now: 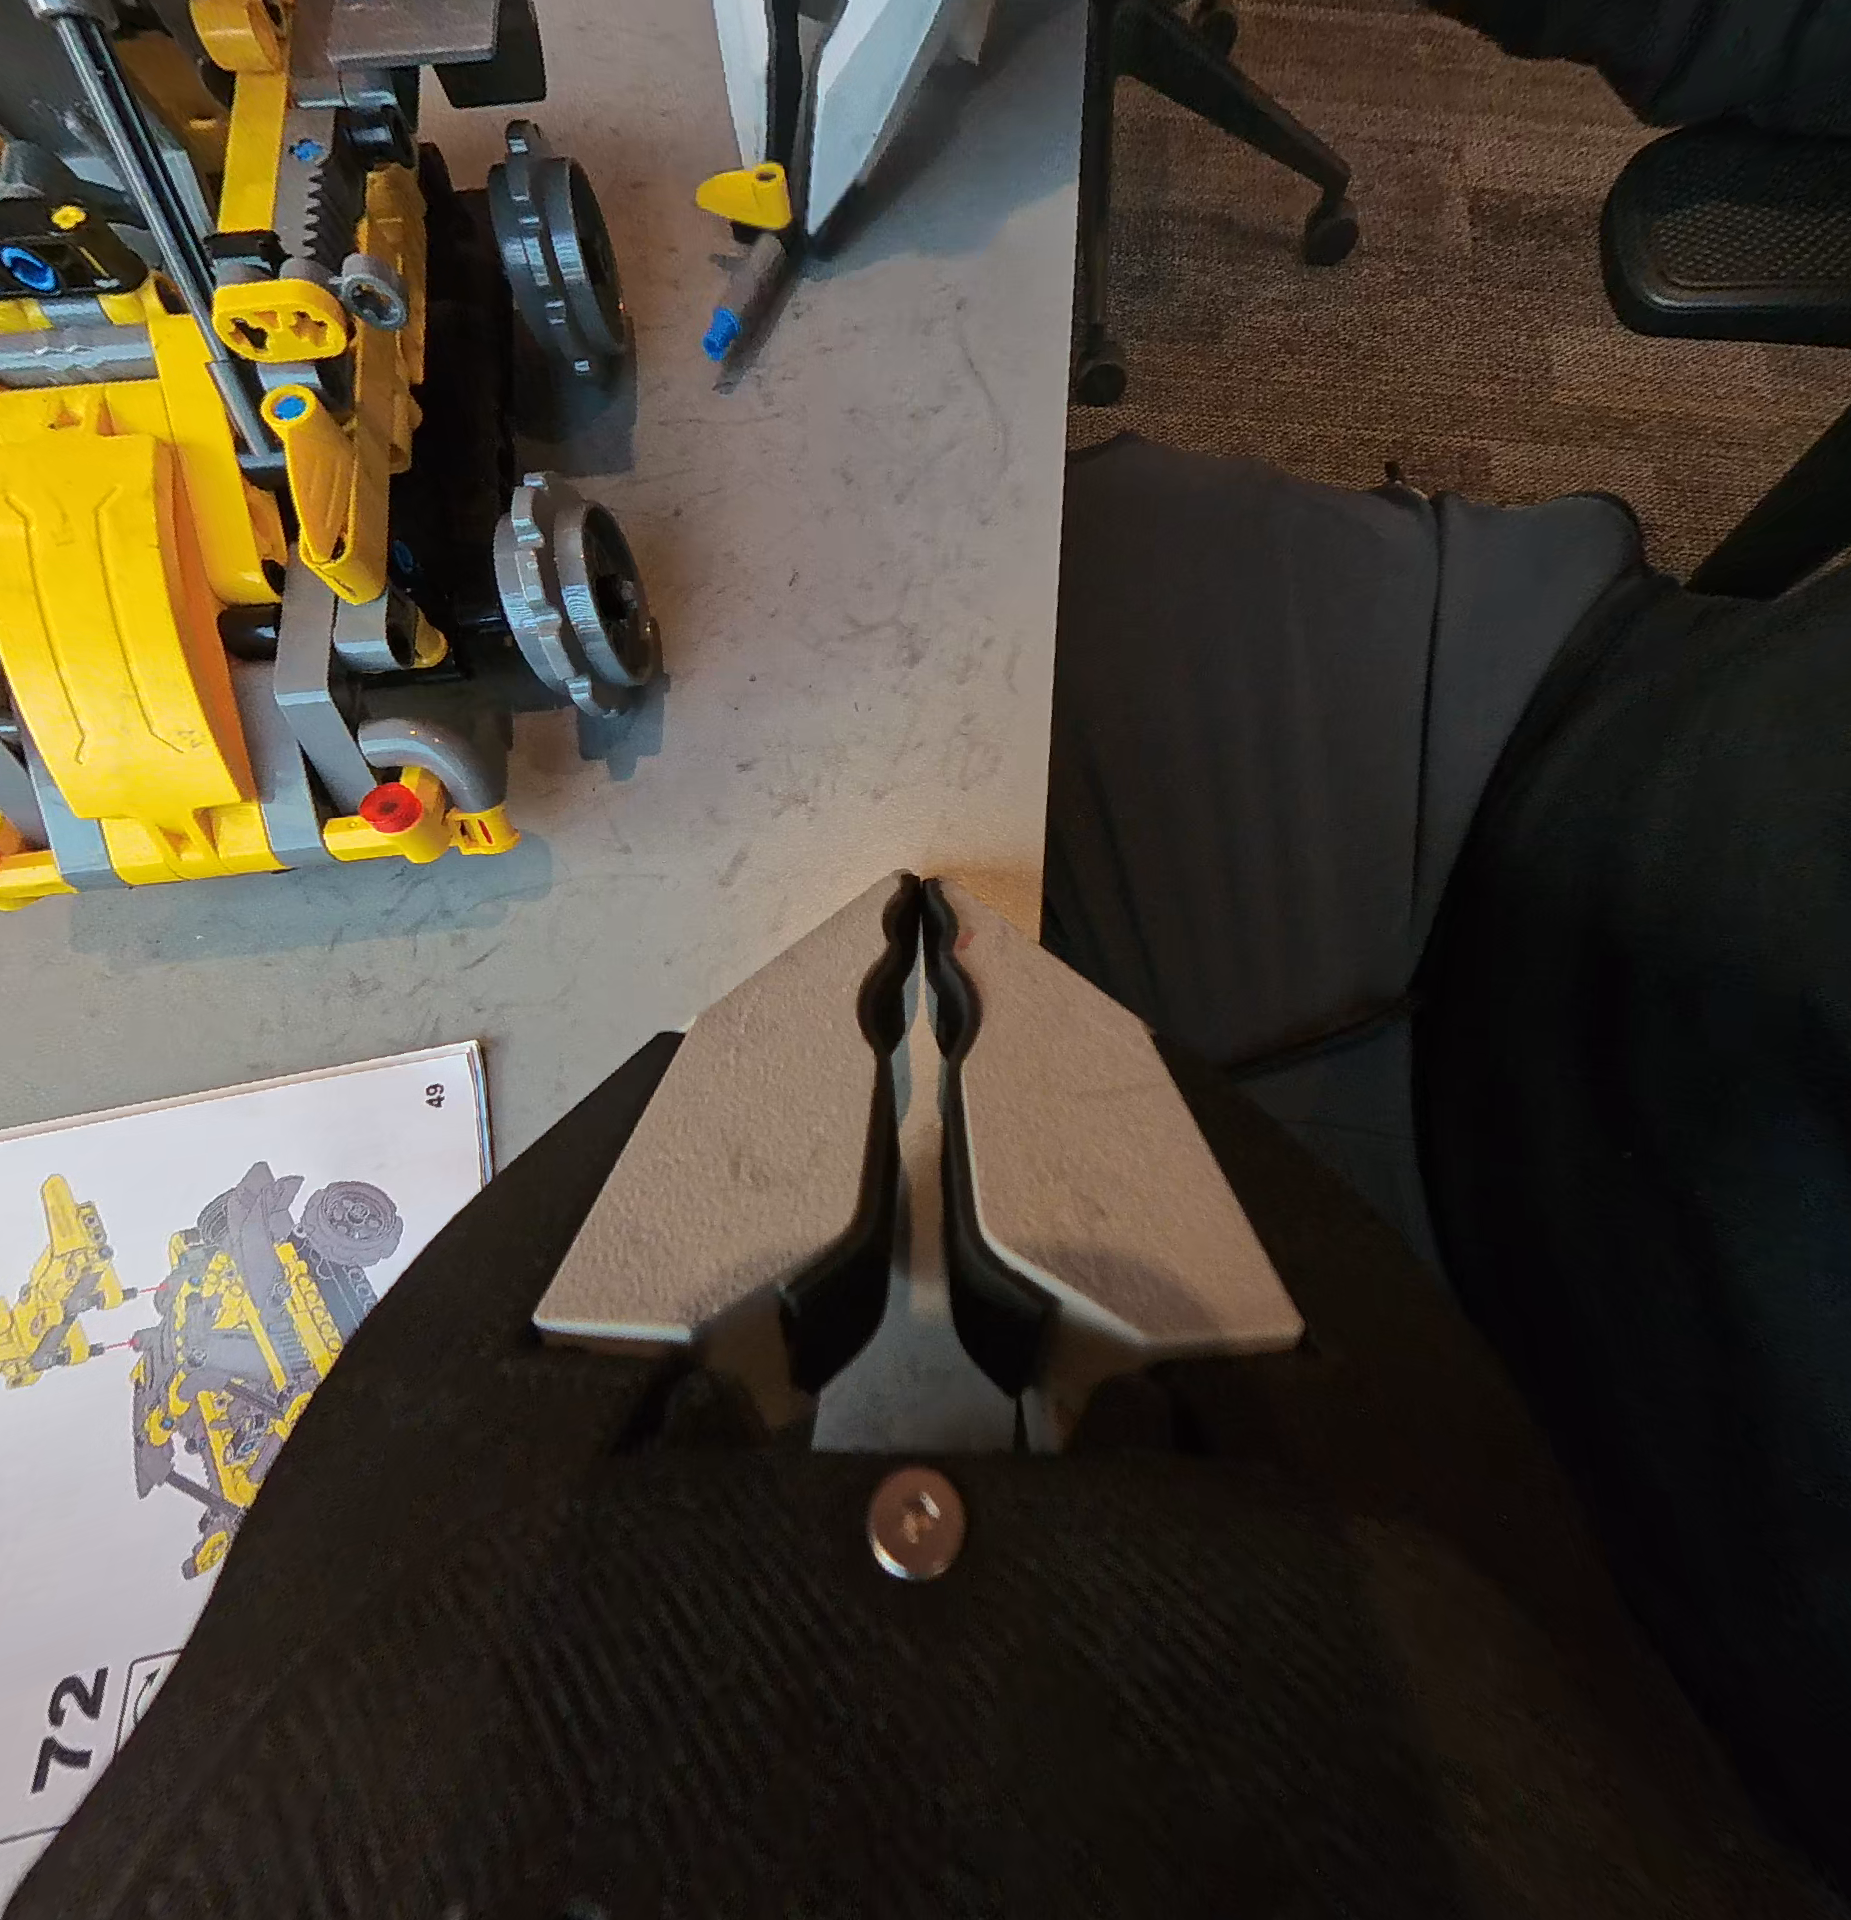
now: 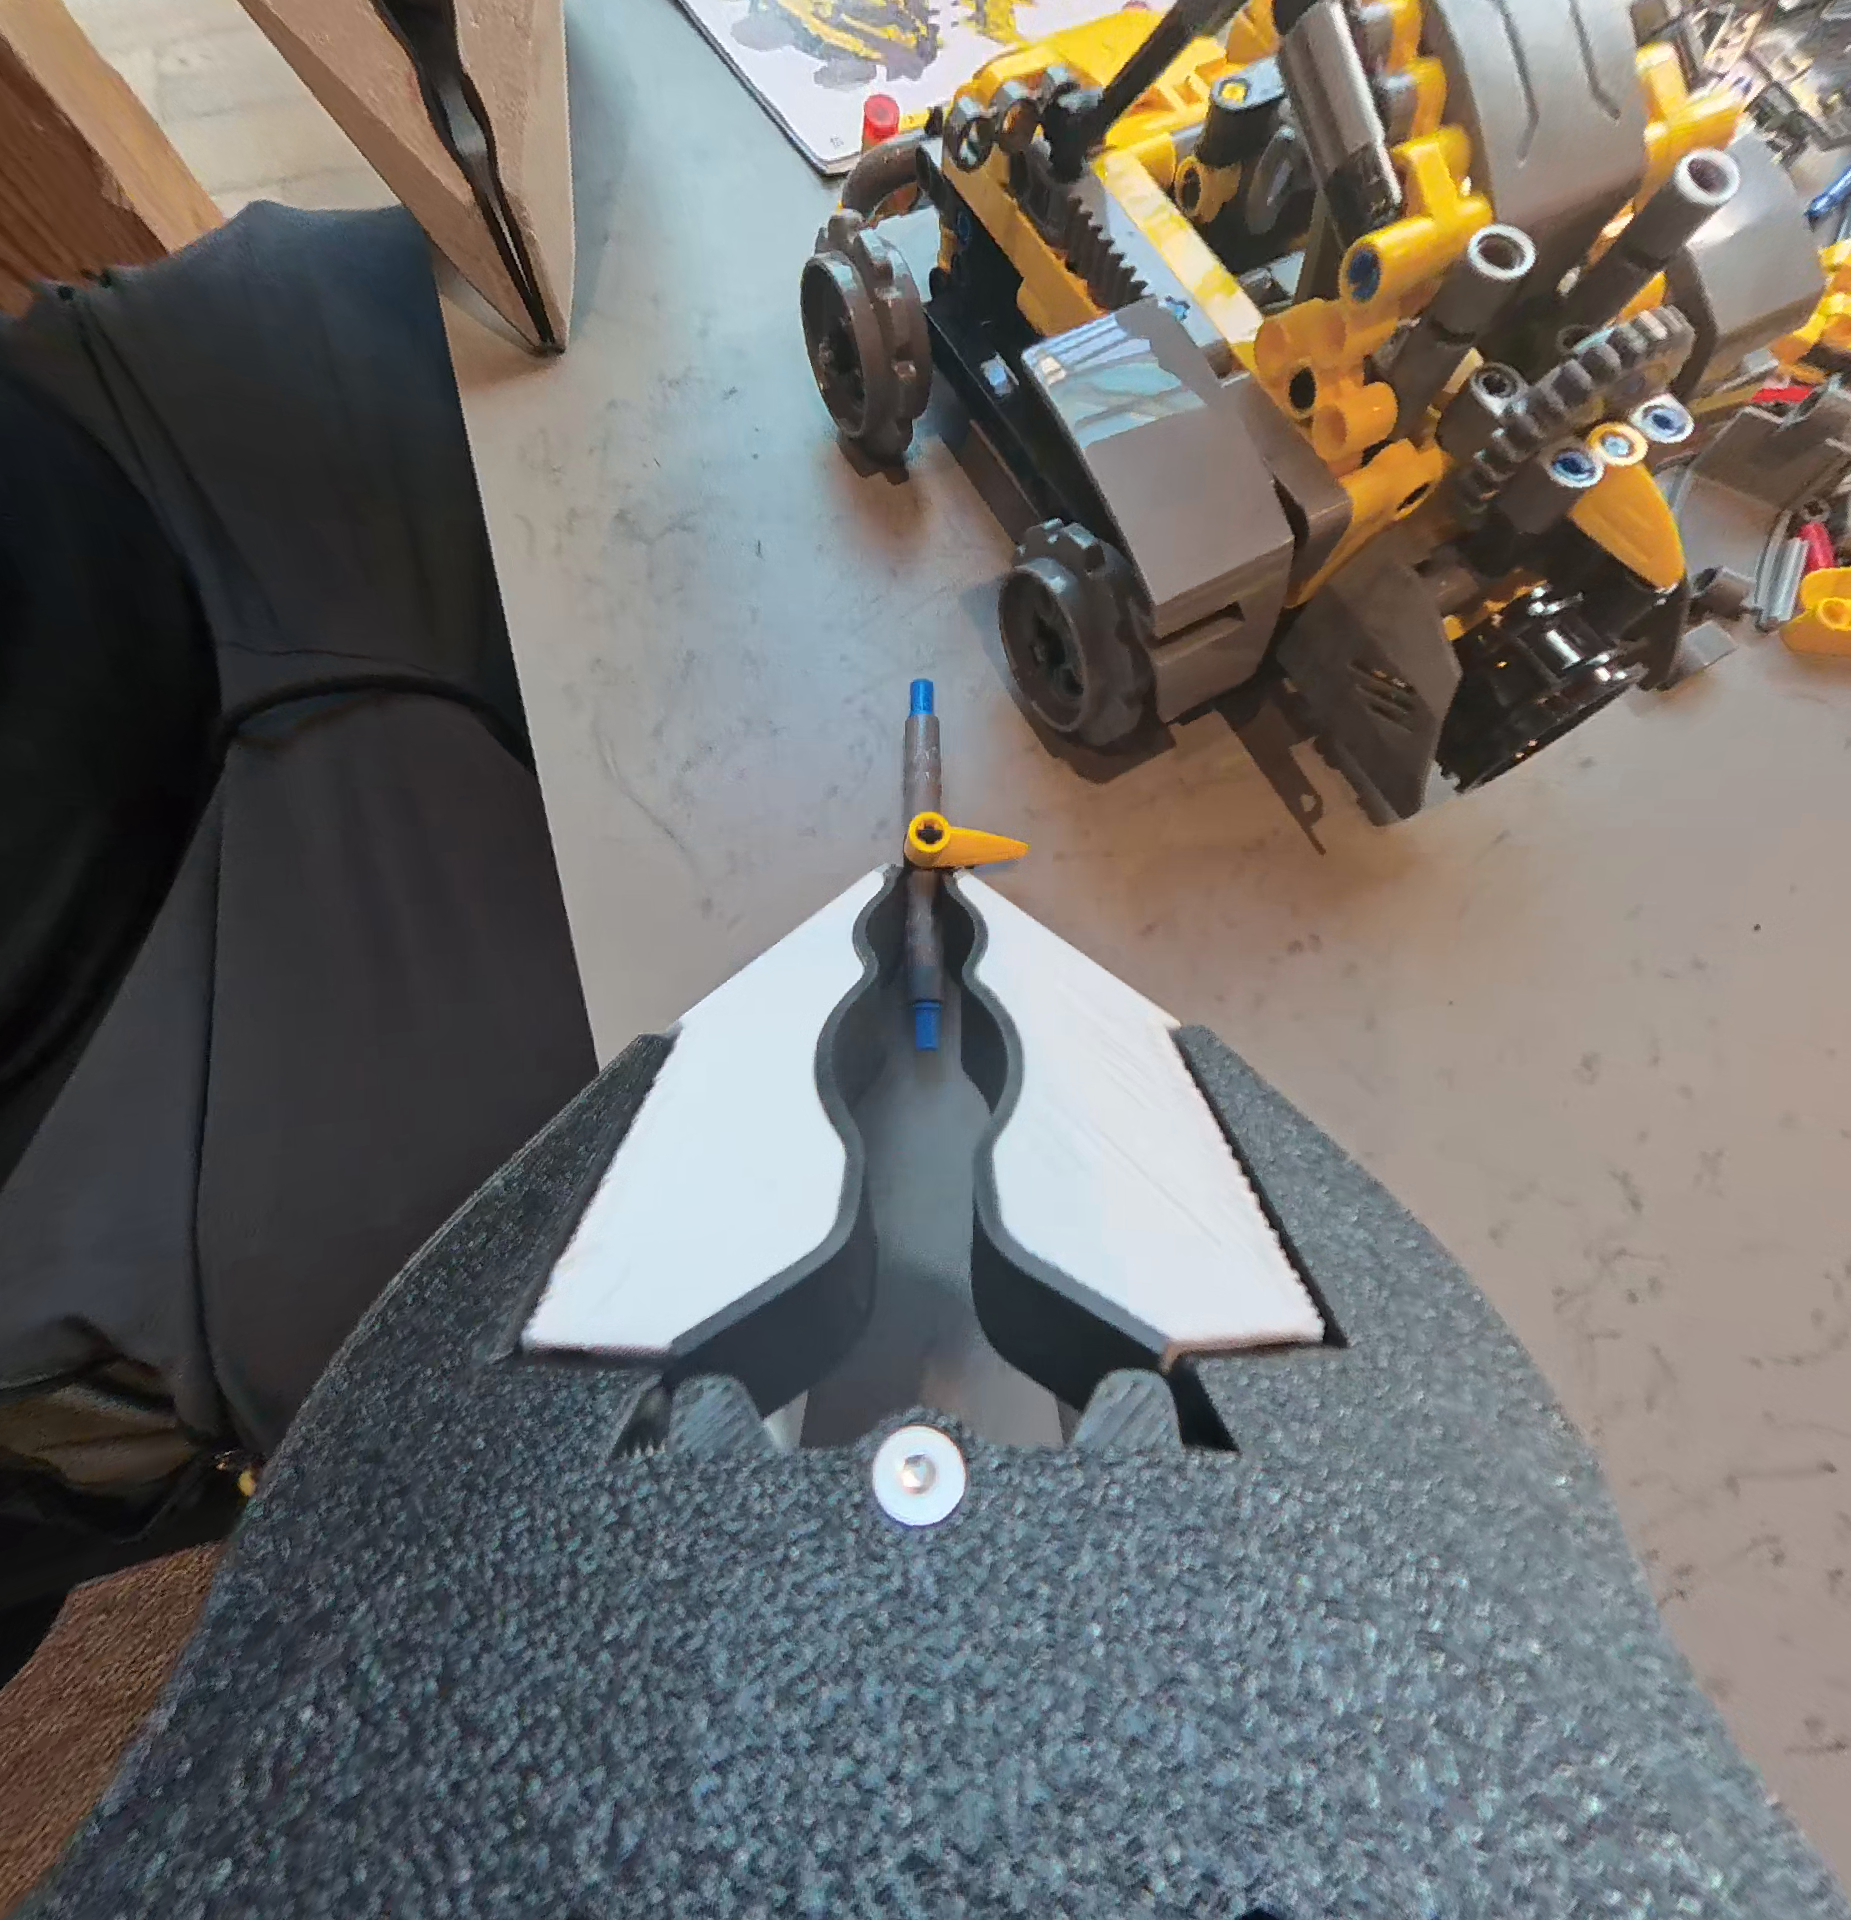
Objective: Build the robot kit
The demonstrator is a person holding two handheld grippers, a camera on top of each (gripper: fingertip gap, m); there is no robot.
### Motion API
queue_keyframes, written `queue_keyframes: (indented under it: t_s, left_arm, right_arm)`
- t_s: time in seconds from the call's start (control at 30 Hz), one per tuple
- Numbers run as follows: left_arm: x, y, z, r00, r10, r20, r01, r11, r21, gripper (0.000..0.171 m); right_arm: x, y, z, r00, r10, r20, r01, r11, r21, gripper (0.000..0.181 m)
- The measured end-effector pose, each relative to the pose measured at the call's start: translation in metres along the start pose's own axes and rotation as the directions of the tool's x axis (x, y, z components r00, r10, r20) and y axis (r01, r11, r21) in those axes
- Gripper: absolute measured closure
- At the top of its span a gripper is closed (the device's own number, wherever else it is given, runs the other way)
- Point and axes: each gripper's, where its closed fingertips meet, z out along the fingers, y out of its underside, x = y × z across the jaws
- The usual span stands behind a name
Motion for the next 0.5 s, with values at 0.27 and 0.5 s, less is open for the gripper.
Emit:
queue_keyframes:
  t_s: [0.27, 0.5]
  left_arm:
    - [0.000, 0.000, 0.000, 1.000, -0.002, -0.002, 0.002, 1.000, 0.000, 0.171]
    - [0.000, 0.000, 0.000, 1.000, -0.011, -0.012, 0.011, 1.000, 0.000, 0.171]
  right_arm:
    - [0.009, -0.007, -0.015, 0.999, 0.007, -0.046, -0.003, 0.996, 0.086, 0.178]
    - [0.019, 0.007, -0.016, 0.996, 0.006, -0.088, -0.004, 1.000, 0.031, 0.178]
